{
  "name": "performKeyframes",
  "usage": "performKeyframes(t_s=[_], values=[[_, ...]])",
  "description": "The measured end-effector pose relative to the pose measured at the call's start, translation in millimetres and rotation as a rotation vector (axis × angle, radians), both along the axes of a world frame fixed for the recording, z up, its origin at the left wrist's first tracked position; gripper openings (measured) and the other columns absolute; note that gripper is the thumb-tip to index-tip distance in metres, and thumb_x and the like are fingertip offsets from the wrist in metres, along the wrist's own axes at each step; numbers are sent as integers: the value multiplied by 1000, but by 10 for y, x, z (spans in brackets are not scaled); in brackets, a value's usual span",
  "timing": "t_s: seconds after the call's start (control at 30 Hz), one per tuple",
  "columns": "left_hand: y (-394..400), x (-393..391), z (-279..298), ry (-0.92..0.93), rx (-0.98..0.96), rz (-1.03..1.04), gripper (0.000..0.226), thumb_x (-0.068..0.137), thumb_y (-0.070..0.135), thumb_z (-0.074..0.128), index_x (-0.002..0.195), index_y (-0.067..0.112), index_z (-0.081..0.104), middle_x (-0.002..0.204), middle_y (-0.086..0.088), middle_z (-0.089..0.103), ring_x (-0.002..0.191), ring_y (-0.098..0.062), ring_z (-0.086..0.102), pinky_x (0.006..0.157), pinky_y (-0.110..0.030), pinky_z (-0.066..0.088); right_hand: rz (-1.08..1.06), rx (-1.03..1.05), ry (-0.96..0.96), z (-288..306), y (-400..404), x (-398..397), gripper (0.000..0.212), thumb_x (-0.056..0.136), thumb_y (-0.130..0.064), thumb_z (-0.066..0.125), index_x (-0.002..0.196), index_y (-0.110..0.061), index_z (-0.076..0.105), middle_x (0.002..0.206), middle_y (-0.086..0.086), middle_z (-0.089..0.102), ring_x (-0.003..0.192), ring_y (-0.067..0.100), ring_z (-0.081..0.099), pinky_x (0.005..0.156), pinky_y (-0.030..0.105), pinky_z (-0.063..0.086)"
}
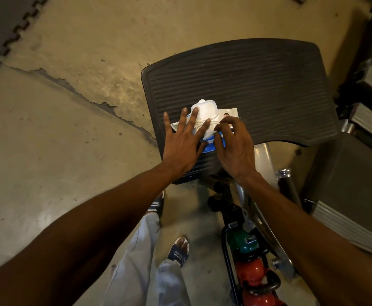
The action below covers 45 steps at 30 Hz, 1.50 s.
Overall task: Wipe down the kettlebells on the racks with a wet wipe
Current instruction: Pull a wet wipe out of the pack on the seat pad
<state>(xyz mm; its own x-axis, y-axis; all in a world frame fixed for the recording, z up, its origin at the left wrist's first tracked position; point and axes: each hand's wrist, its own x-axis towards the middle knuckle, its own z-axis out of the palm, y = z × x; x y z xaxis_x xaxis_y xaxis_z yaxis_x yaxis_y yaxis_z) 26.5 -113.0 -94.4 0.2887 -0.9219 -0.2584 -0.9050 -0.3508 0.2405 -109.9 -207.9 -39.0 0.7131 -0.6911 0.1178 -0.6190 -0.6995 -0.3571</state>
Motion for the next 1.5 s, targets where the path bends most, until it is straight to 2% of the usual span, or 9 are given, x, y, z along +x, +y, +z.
performKeyframes(t_s=[0.2,0.47,0.67,0.77,0.93,1.13,1.3,1.37,1.5], values=[[-12,-1,52,-20,36,-7,75,101,75,7,166,39,-8,174,-9,-15,160,-37,-15,121,-73,-8,-82,93,-37,59,78,-63,18,96,-12,71,111,-4,67,130,19,61,110,32,66,88,43,60],[-16,-32,85,-38,56,-2,76,99,74,6,166,39,0,174,-7,-17,160,-36,-15,122,-72,-10,-261,133,-274,292,151,50,34,102,-33,47,116,-4,59,125,13,55,101,8,56,74,13,48],[40,-55,117,67,-68,11,68,107,60,38,166,28,24,175,-13,3,162,-35,-3,123,-69,-13,-689,750,-533,229,19,75,12,105,-19,56,110,-9,61,106,3,68,102,17,69,85,32,62],[106,-98,166,204,-207,55,66,103,37,63,160,14,39,170,-19,26,160,-39,17,125,-64,-7,-894,1045,-644,211,1,34,19,102,-16,60,117,-7,64,116,12,72,106,26,74,87,42,64],[293,-216,317,403,-465,281,42,88,6,77,129,0,69,135,-23,66,128,-43,60,115,-54,39,-988,1288,-786,313,171,-23,27,98,-9,64,125,-7,63,120,15,72,104,28,75,76,39,64],[379,-359,604,1032,-372,824,30,101,6,50,116,3,75,122,-16,73,114,-27,67,98,-29,57,-1020,1316,-759,360,461,-60,18,94,-3,62,109,-11,66,103,10,74,96,28,73,75,40,65],[527,-376,819,1571,-165,1310,28,99,35,57,103,12,73,110,-12,73,107,-36,70,98,-54,59,-998,1318,-653,358,753,-244,31,91,-8,68,122,-8,68,110,10,76,100,28,74,75,41,64],[621,-396,944,1633,-152,1305,30,101,41,62,109,13,70,115,-10,72,109,-32,71,96,-50,60,-960,1306,-601,396,910,-336,34,93,-14,70,126,-10,67,118,11,74,107,30,73,89,49,63],[881,-499,1084,1357,-70,1094,43,87,8,82,128,8,67,121,-2,63,111,-24,62,93,-43,61,-868,1344,-539,535,1235,-541,30,93,-24,77,120,-15,68,109,5,78,104,30,75,94,55,60]])
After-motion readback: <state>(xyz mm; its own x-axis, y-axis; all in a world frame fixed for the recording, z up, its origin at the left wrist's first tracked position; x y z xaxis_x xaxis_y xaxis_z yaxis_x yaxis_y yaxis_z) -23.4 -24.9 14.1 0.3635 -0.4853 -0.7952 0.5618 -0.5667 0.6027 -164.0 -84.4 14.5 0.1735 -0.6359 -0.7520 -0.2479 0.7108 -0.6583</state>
